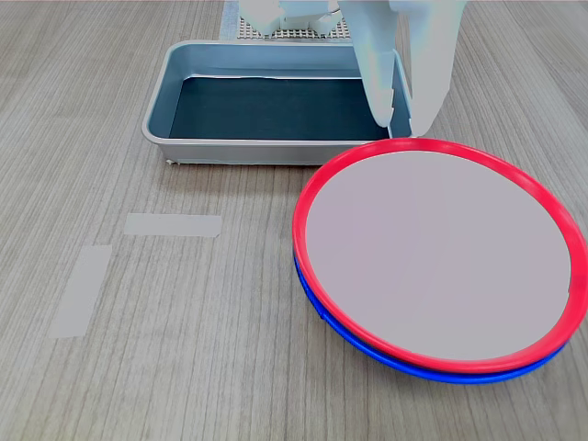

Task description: Lift the stacked dish and set it down on the table.

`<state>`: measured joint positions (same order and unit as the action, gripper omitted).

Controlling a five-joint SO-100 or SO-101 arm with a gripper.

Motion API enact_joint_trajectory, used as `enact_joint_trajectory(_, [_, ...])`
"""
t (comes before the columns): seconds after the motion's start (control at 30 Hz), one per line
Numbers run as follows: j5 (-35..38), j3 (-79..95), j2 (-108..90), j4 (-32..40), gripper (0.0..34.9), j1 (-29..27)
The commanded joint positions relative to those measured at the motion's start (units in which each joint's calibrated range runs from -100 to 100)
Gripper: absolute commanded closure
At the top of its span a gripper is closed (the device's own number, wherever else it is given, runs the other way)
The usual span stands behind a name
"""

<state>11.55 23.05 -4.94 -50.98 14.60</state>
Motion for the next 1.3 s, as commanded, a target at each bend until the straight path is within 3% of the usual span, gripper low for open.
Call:
enact_joint_trajectory(0.0, [0.0, -1.9, 0.8, 2.1, 21.8, -0.8])
enact_joint_trajectory(0.43, [-0.7, -8.0, 6.0, 5.3, 23.2, -1.5])
enact_joint_trajectory(0.63, [-0.5, -6.1, 6.9, 10.5, 22.9, -1.7])
enact_joint_trajectory(1.1, [1.0, -4.5, 11.8, 13.0, 22.2, -2.2])
enact_joint_trajectory(1.17, [1.4, -5.1, 13.1, 13.3, 26.0, -2.3])
enact_joint_trajectory(1.23, [1.4, -5.5, 13.4, 13.3, 34.4, -2.3])
enact_joint_trajectory(1.27, [1.3, -5.6, 13.3, 13.2, 34.6, -2.3])
